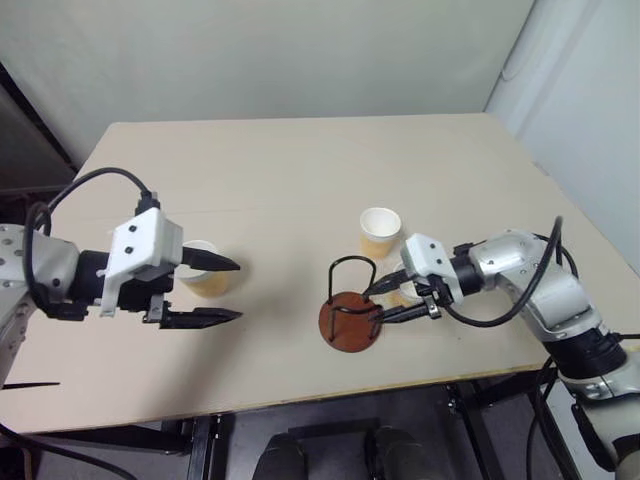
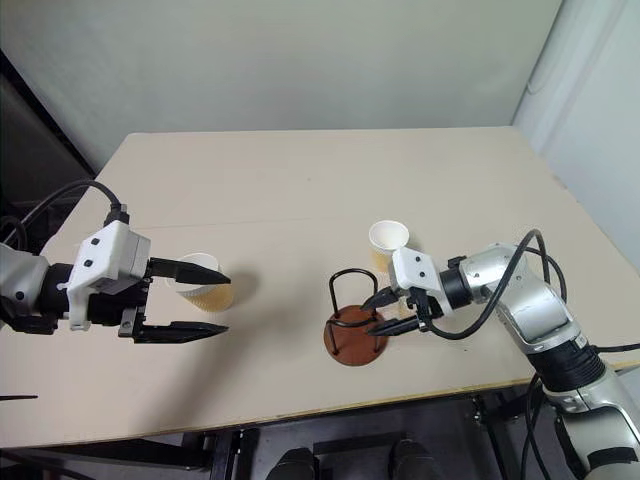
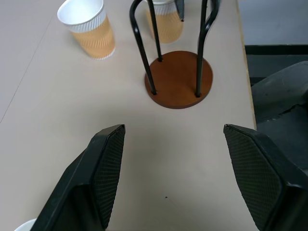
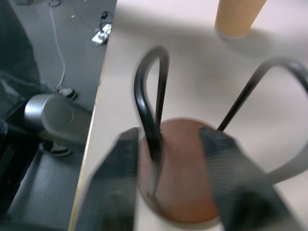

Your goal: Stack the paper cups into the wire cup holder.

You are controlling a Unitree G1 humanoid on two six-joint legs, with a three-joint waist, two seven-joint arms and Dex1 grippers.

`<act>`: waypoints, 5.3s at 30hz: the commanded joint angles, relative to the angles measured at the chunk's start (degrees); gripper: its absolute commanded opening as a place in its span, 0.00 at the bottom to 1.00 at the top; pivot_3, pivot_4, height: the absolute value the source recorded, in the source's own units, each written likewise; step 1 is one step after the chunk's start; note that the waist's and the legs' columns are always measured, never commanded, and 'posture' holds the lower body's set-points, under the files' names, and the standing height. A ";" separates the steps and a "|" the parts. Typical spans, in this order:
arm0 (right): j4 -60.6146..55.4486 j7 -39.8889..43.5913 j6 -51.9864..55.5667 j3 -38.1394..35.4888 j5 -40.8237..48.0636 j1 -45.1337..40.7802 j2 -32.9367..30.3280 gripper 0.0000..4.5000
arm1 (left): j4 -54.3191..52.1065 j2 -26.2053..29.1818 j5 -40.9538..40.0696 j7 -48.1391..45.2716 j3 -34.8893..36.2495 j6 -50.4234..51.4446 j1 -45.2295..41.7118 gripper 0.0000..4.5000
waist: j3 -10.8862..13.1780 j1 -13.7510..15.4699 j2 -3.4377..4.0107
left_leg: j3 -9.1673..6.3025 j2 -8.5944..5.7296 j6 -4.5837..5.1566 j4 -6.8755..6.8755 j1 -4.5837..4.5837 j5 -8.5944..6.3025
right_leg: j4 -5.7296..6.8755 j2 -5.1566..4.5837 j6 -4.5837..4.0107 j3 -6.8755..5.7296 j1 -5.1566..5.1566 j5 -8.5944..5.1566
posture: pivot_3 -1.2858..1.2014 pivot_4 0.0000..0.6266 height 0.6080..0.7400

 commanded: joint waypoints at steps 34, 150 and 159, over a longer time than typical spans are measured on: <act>4.40 5.05 -18.16 0.23 -16.41 -1.18 -13.20 0.05 | -0.89 -9.61 0.79 6.00 -15.45 1.55 -16.79 0.78 | -0.01 0.75 -0.06 | 0.27 -0.20 0.58 0.91 0.00 -0.94 | -0.47 0.08 1.74 1.04 0.39 0.19 | 0.52 0.24 1.00; 12.29 3.81 -4.04 -7.48 4.76 -26.86 1.93 0.69 | 8.48 3.69 8.43 2.21 1.63 -3.68 -2.60 0.78 | 0.06 -0.26 0.14 | 0.39 -0.03 0.16 0.76 -0.10 -0.80 | -0.46 0.29 0.41 1.22 -0.59 0.46 | 0.52 0.24 1.00; 8.06 -8.14 1.09 -5.38 3.17 -25.41 13.80 0.69 | 18.67 10.07 19.22 -1.88 1.77 -14.10 5.71 0.78 | -0.05 -0.19 -0.07 | 0.31 0.72 0.25 0.22 -0.12 -0.88 | -0.07 0.62 -0.22 1.18 -1.00 0.18 | 0.52 0.24 1.00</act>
